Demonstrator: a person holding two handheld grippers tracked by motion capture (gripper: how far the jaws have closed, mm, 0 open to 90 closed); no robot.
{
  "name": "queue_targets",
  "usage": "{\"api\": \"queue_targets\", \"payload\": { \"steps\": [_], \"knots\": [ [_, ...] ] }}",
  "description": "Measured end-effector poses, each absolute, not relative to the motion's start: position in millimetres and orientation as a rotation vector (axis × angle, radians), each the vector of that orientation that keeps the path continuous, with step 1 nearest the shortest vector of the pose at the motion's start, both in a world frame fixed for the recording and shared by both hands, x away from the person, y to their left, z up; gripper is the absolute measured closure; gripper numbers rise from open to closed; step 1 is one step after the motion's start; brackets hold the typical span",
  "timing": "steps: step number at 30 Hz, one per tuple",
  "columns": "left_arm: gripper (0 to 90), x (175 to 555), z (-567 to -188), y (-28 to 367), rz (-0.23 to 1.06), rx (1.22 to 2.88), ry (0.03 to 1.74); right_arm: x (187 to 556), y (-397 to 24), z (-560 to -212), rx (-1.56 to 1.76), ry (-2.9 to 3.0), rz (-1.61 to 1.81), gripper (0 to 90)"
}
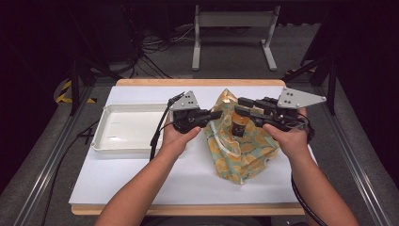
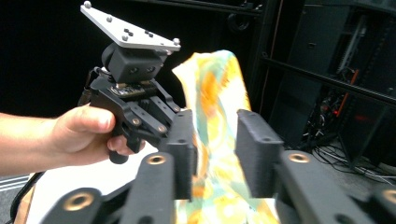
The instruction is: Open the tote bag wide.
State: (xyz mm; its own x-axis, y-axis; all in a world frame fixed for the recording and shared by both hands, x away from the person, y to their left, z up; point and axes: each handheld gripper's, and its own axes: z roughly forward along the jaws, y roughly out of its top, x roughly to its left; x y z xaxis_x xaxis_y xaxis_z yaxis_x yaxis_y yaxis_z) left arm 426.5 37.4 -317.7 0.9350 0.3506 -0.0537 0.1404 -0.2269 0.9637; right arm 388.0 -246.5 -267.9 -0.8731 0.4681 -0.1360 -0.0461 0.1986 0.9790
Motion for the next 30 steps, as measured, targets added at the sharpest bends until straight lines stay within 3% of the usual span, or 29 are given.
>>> {"api": "queue_targets", "payload": {
  "steps": [2, 3, 5, 10, 30],
  "knots": [
    [89.1, 427, -317, 38, 0.202, 1.801, 0.365, 387, -256, -269, 0.434, 2.055, 1.728, 52.6],
    [89.1, 427, -317, 38, 0.202, 1.801, 0.365, 387, -256, -269, 0.434, 2.055, 1.728, 52.6],
    [89.1, 427, -317, 38, 0.200, 1.801, 0.368, 387, -268, -272, 0.480, 2.031, 1.710, 41.0],
    [89.1, 427, -318, 39, 0.197, 1.800, 0.370, 390, -289, -281, 0.564, 2.029, 1.631, 22.1],
    [89.0, 427, -316, 40, 0.195, 1.797, 0.362, 404, -325, -323, 0.715, 2.095, 1.521, 14.0]
  ]
}}
